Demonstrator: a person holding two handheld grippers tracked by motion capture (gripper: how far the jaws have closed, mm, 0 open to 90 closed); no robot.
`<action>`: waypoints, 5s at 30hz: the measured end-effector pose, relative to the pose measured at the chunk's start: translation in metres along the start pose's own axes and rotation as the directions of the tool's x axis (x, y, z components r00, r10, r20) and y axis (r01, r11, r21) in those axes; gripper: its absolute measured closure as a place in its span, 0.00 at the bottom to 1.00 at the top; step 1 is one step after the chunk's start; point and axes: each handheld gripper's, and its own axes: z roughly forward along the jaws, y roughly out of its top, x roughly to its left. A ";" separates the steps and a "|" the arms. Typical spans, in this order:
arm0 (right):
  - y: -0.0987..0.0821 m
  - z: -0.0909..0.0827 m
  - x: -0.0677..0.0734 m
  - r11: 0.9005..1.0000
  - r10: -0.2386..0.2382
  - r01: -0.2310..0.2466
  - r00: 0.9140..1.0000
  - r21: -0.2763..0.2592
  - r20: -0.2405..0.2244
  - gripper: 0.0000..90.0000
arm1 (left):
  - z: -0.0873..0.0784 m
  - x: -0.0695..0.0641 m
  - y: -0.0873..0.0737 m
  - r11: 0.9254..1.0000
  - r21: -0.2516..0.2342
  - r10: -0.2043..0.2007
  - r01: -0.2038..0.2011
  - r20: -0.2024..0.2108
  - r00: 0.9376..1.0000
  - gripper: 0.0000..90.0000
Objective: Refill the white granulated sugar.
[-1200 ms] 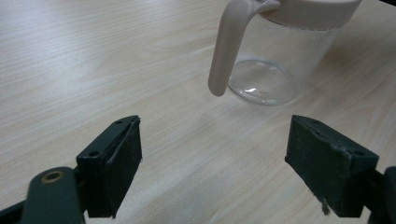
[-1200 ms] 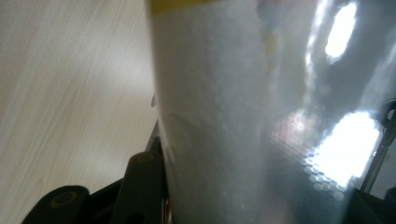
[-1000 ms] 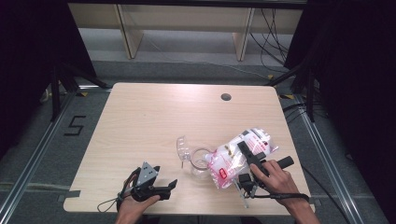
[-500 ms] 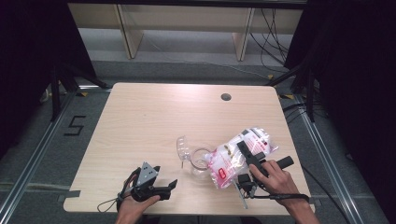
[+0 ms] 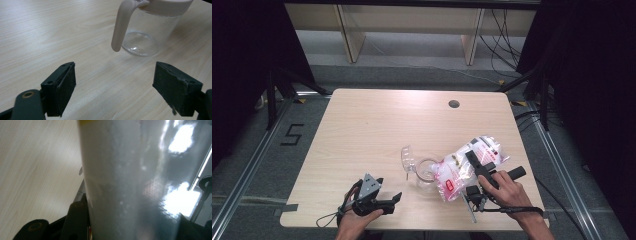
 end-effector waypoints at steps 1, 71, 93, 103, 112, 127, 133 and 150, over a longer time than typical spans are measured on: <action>0.000 0.000 0.000 1.000 0.000 0.000 1.000 0.001 -0.001 0.69 | 0.000 0.000 0.000 1.000 0.000 0.002 -0.002 -0.002 1.000 0.20; -0.003 -0.001 -0.007 0.999 -0.051 0.052 0.998 0.010 -0.029 0.72 | 0.000 0.001 0.000 1.000 -0.002 0.014 -0.015 -0.008 1.000 0.20; -0.003 -0.001 -0.008 0.998 -0.059 0.059 0.998 0.006 -0.017 0.73 | 0.000 0.001 0.000 1.000 -0.003 0.009 -0.009 -0.006 1.000 0.20; -0.004 -0.001 -0.009 0.997 -0.081 0.081 0.997 -0.007 -0.012 0.74 | 0.000 0.001 0.000 1.000 -0.003 0.013 -0.013 -0.008 1.000 0.20; -0.004 -0.002 -0.009 0.997 -0.074 0.074 0.997 0.003 -0.016 0.75 | 0.000 0.001 0.000 1.000 -0.003 0.012 -0.012 -0.007 1.000 0.20; -0.004 -0.002 -0.011 0.996 -0.090 0.089 0.996 -0.008 -0.012 0.76 | 0.000 0.001 0.000 1.000 -0.003 0.012 -0.012 -0.006 1.000 0.20; -0.005 -0.002 -0.011 0.994 -0.105 0.104 0.995 -0.017 -0.003 0.76 | 0.000 0.001 0.000 1.000 -0.003 0.012 -0.012 -0.007 1.000 0.20; -0.005 -0.003 -0.010 0.996 -0.083 0.083 0.996 -0.010 -0.010 0.77 | 0.000 0.001 0.000 1.000 -0.003 0.011 -0.011 -0.005 1.000 0.20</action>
